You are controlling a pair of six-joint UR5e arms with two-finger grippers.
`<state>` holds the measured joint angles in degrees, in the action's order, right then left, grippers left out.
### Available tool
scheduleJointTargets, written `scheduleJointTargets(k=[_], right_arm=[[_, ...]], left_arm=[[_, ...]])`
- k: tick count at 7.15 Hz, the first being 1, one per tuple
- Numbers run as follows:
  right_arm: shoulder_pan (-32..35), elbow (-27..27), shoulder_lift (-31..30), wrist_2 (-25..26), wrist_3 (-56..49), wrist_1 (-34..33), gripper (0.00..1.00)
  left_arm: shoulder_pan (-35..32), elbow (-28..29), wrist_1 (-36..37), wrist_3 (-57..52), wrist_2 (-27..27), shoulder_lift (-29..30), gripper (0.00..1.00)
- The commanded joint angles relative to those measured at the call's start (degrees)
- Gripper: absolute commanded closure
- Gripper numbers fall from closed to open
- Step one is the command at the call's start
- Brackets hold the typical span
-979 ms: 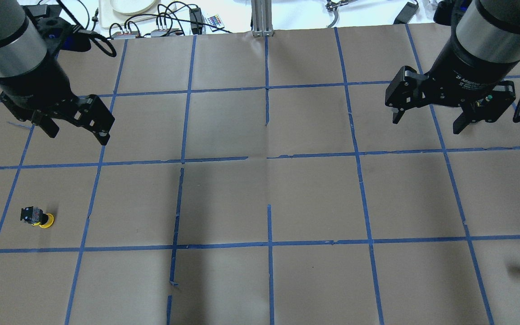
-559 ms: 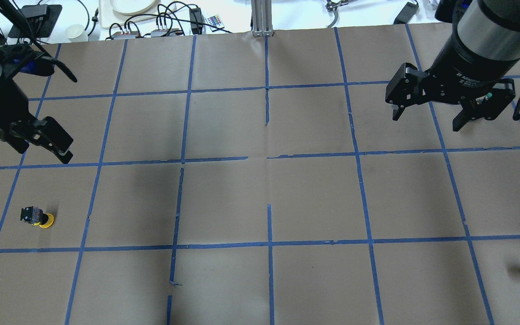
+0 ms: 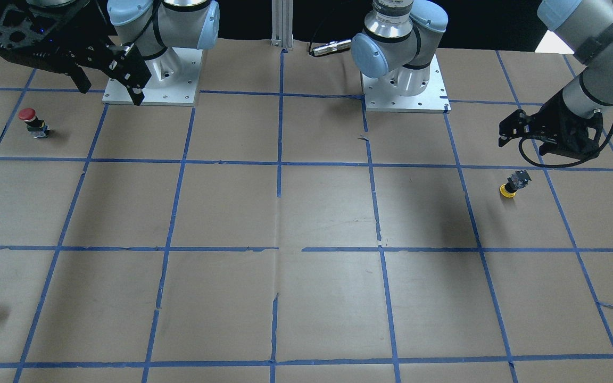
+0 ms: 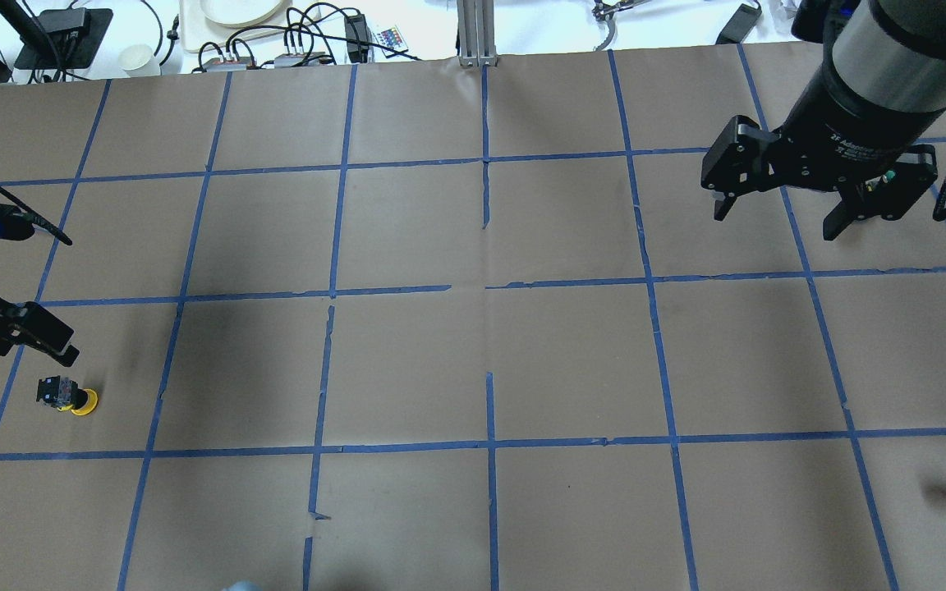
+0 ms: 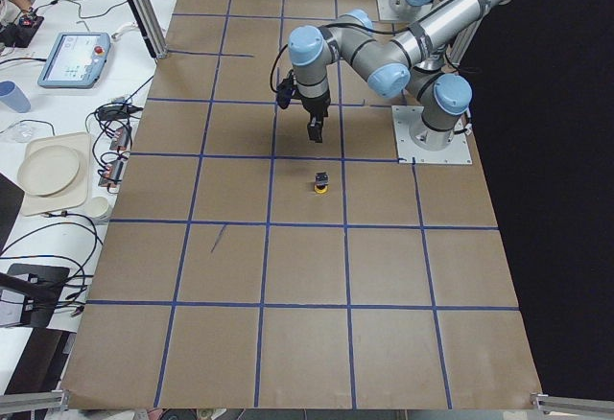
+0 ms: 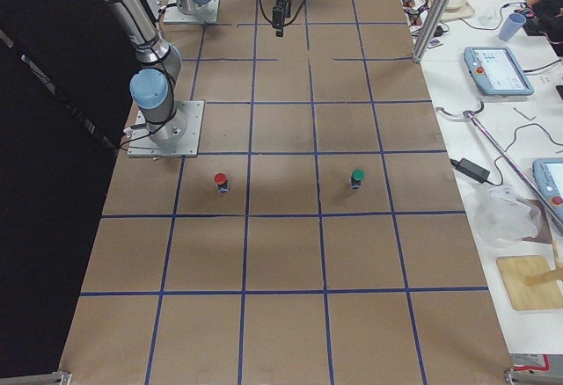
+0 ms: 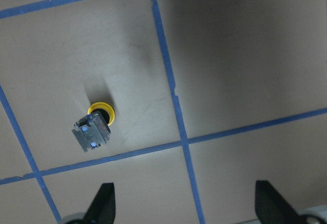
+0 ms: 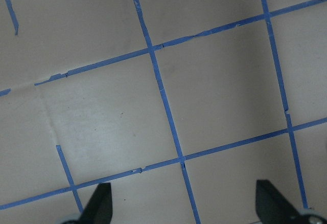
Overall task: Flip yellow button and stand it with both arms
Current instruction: 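Lower the left gripper and close it on the yellow button's base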
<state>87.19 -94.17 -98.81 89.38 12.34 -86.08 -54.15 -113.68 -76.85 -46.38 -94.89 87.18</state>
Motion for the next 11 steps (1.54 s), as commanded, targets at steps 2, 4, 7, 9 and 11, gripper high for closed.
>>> scheduleJointTargets(k=[2,4,7,9,11], right_arm=[[0.09,-0.40,-0.15,0.00,0.14,0.04,0.00],[0.09,-0.40,-0.24,-0.09,-0.03,0.13,0.00],[0.09,0.12,-0.33,-0.09,-0.21,-0.23,0.00],[0.09,-0.40,-0.94,0.00,-0.21,0.21,0.00],[0.09,-0.49,-1.03,0.00,-0.29,0.04,0.00]], left_arm=[[5.80,-5.06,13.87,-1.16,0.23,5.95,0.04],[6.17,-4.62,15.33,-0.73,0.49,9.59,0.05],[6.43,-7.59,20.41,-0.90,-0.03,10.38,0.09],[6.43,-11.90,27.77,-0.29,-0.21,10.47,0.11],[6.52,-12.36,27.90,-0.28,-0.30,10.56,0.24]])
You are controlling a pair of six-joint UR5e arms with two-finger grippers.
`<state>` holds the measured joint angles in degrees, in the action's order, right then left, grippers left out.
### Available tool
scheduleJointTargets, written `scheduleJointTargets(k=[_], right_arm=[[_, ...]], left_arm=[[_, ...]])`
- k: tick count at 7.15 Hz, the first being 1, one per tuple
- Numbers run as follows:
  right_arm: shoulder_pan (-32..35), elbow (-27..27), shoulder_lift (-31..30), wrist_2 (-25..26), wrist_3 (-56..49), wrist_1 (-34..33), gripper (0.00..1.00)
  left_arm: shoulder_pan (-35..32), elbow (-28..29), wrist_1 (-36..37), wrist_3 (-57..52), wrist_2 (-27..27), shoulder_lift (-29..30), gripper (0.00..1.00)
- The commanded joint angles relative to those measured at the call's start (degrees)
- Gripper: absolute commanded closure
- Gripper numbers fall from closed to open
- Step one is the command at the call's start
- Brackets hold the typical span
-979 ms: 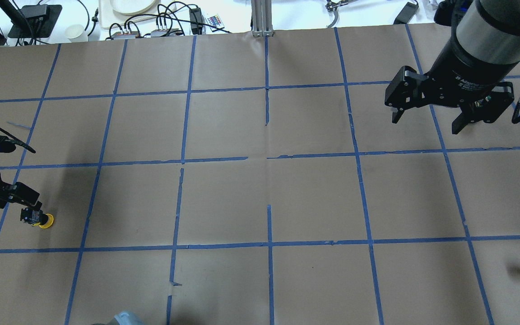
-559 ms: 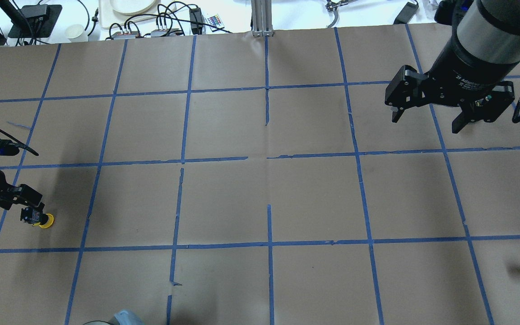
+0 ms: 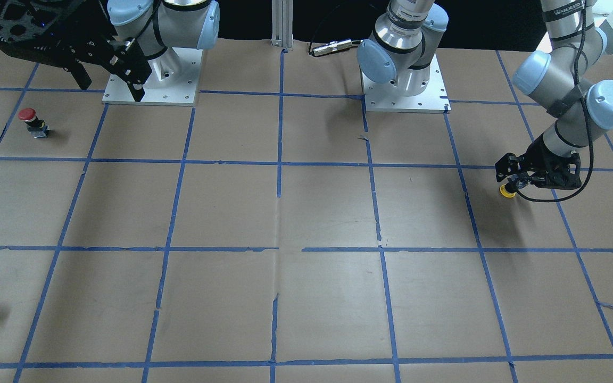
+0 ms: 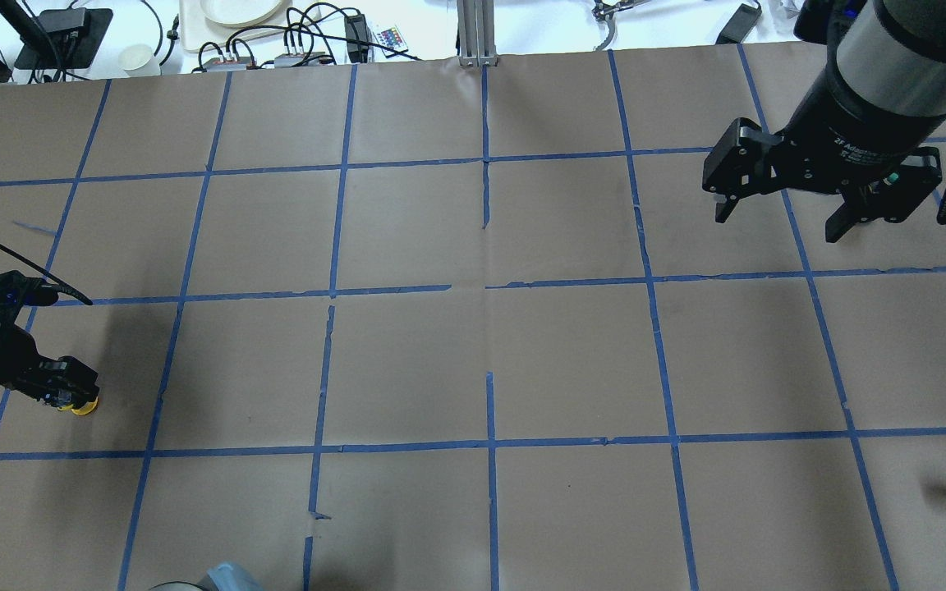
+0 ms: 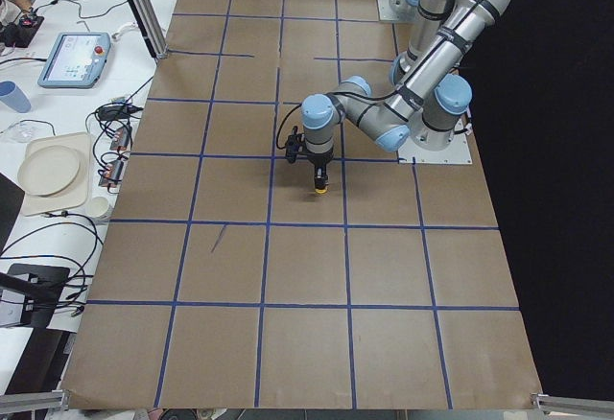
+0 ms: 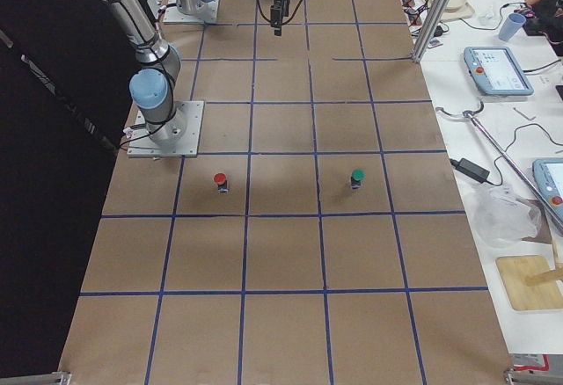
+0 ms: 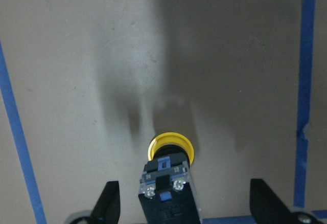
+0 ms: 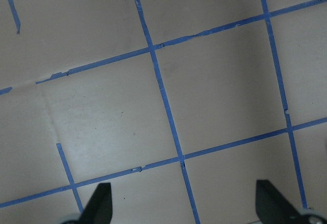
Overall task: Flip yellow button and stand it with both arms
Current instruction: 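Lower the left gripper and close it on the yellow button's base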
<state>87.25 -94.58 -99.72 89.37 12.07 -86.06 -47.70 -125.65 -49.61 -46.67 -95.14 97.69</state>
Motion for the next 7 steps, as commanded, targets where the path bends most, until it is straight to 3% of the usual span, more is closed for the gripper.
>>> scheduleJointTargets(k=[1,5,7], right_arm=[[0.03,-0.08,-0.13,0.01,-0.03,0.10,0.00],[-0.06,-0.17,0.40,0.28,0.23,0.02,0.00],[-0.06,-0.16,1.01,-0.08,0.84,-0.69,0.00]], left_arm=[[0.07,-0.13,0.56,-0.26,-0.13,-0.04,0.28],[2.43,0.40,0.13,-1.67,0.65,-0.84,0.32],[2.53,0.40,-0.05,-1.67,0.57,-0.83,0.60]])
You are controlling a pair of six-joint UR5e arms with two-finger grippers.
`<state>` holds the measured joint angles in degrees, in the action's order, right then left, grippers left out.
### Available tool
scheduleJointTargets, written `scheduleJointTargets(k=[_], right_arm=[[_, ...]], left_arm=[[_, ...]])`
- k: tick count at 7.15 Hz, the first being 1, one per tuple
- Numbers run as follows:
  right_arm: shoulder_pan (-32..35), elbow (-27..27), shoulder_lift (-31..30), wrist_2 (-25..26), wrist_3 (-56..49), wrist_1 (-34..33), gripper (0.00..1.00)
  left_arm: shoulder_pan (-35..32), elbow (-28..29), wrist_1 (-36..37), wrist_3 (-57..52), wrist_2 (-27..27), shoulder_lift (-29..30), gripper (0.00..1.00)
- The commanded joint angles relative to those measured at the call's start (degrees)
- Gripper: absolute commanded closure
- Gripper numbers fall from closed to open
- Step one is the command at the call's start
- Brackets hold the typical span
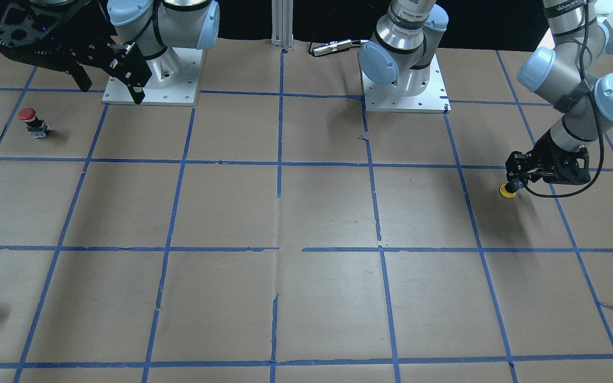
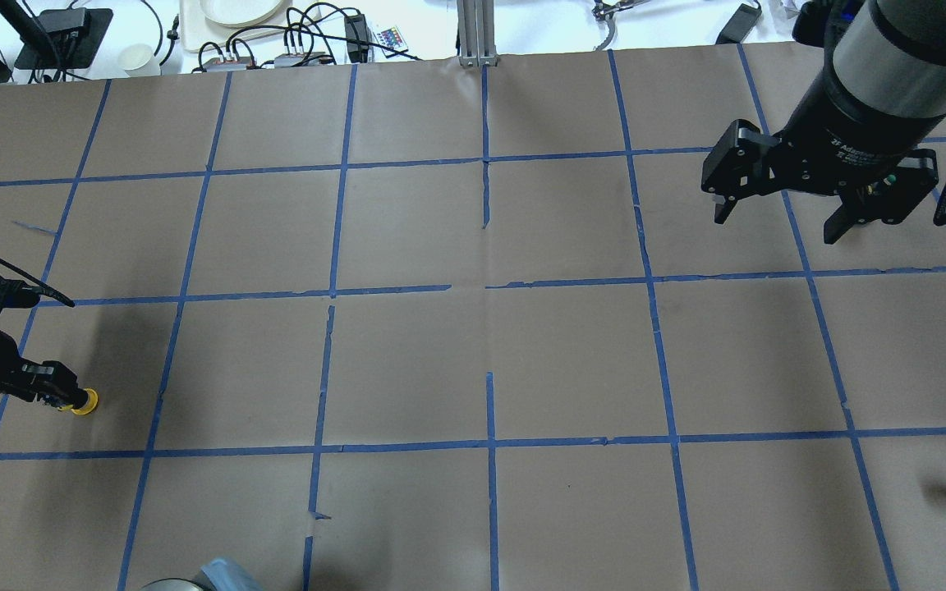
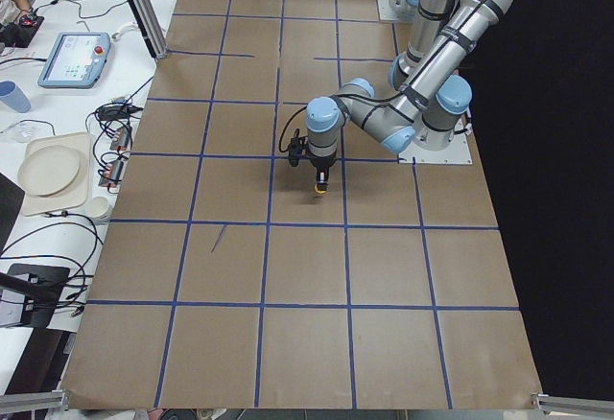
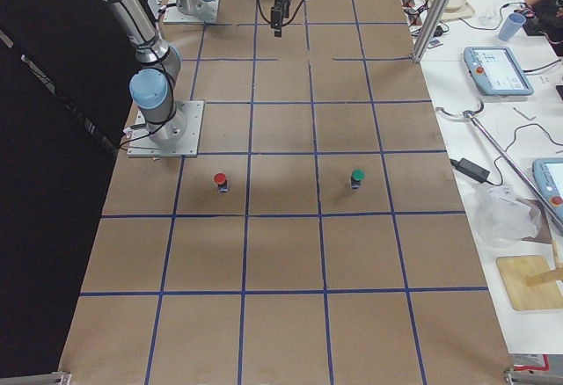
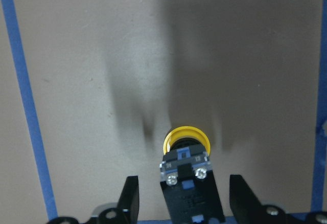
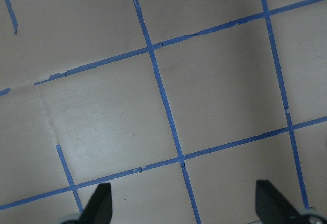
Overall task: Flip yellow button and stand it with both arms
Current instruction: 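Lift the yellow button with the left gripper and swing it toward center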
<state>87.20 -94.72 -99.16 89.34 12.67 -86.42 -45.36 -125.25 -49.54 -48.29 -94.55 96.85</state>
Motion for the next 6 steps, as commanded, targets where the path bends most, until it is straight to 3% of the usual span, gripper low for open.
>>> scheduleJointTargets(k=[1,3,5,6], right_arm=[[-0.10,-0.03,0.98,0.04,0.25,-0.15,0.00],[-0.27,-0.03,1.07,0.22,0.25,-0.06,0.00],[-0.28,-0.03,1.34,0.22,0.25,0.55,0.00],[-0.28,-0.03,1.34,-0.05,0.34,0.64,0.00]], left_arm=[[0.09,0.01,-0.11,-0.05,0.06,-0.17,0.70],[-0.08,0.01,-0.20,-1.62,2.68,-0.78,0.87],[-0.87,1.31,-2.90,-2.24,5.23,-3.67,0.88],[-1.31,3.24,-9.97,-2.16,9.25,-6.21,0.88]])
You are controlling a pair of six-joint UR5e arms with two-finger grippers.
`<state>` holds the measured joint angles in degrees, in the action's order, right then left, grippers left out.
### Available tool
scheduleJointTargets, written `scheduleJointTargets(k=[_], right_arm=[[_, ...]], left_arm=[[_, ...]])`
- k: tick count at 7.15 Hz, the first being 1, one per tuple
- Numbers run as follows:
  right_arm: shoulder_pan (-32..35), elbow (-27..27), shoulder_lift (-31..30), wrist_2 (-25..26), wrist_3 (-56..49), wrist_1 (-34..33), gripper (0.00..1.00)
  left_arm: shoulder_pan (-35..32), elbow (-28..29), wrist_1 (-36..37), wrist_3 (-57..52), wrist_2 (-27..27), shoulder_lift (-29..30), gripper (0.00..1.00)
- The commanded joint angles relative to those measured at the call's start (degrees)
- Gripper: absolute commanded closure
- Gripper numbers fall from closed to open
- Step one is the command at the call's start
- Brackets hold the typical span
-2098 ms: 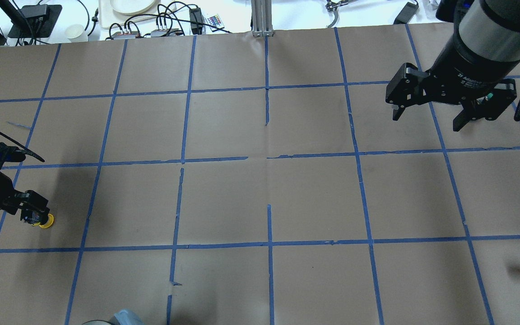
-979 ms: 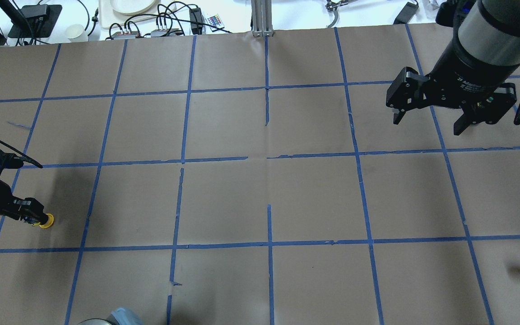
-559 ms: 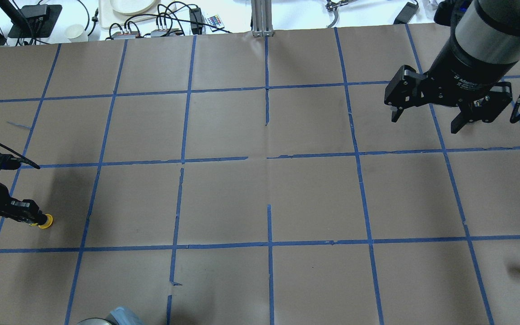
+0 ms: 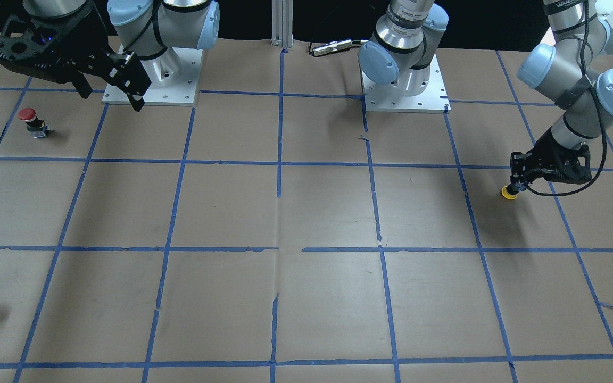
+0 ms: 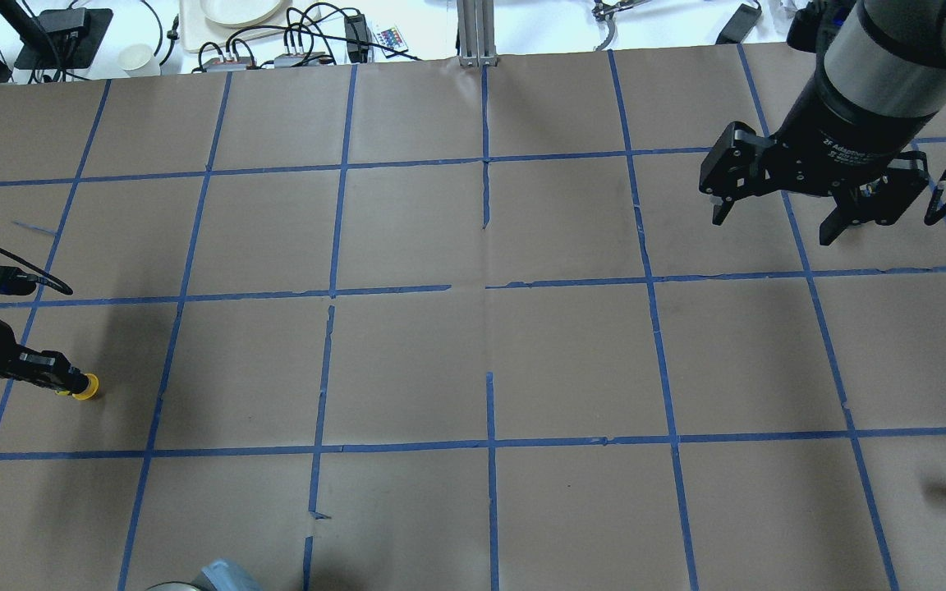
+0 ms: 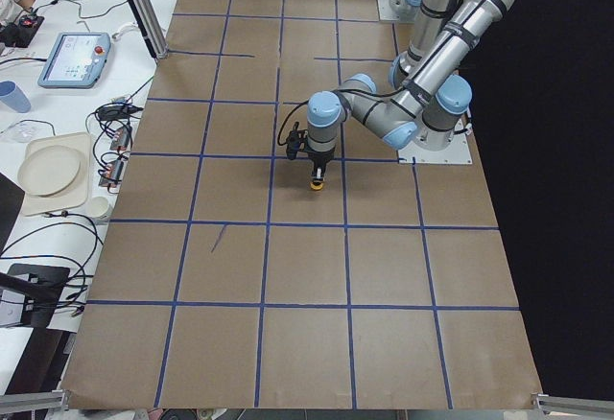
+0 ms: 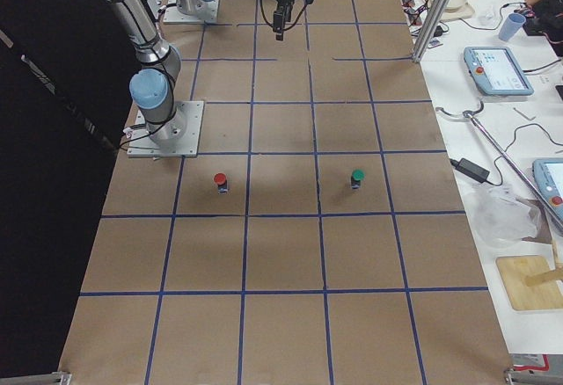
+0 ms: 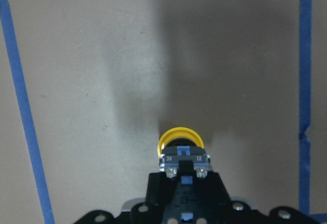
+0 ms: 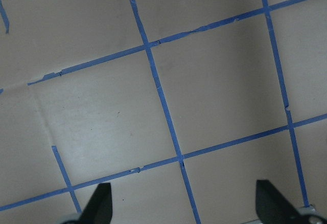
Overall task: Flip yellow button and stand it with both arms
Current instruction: 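Lift the yellow button with the left gripper and swing it toward center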
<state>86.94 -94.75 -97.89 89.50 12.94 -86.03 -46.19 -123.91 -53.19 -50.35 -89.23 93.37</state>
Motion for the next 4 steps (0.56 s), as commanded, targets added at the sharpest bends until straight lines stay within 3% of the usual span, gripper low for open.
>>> scheduleJointTargets(k=[1,3,4], right_arm=[[-0.01,0.00,0.41,-1.07,0.07,0.25,0.00],[-1.23,0.00,0.77,-3.54,0.15,1.21,0.00],[-3.59,0.00,0.77,-8.50,0.24,1.91,0.00]], left_arm=[[-2.83,4.53,-15.27,0.60,5.98,-5.54,0.88],[-9.32,11.38,-33.47,3.84,16.50,-8.55,0.88],[-14.49,13.85,-37.03,4.73,21.68,-8.47,0.89]])
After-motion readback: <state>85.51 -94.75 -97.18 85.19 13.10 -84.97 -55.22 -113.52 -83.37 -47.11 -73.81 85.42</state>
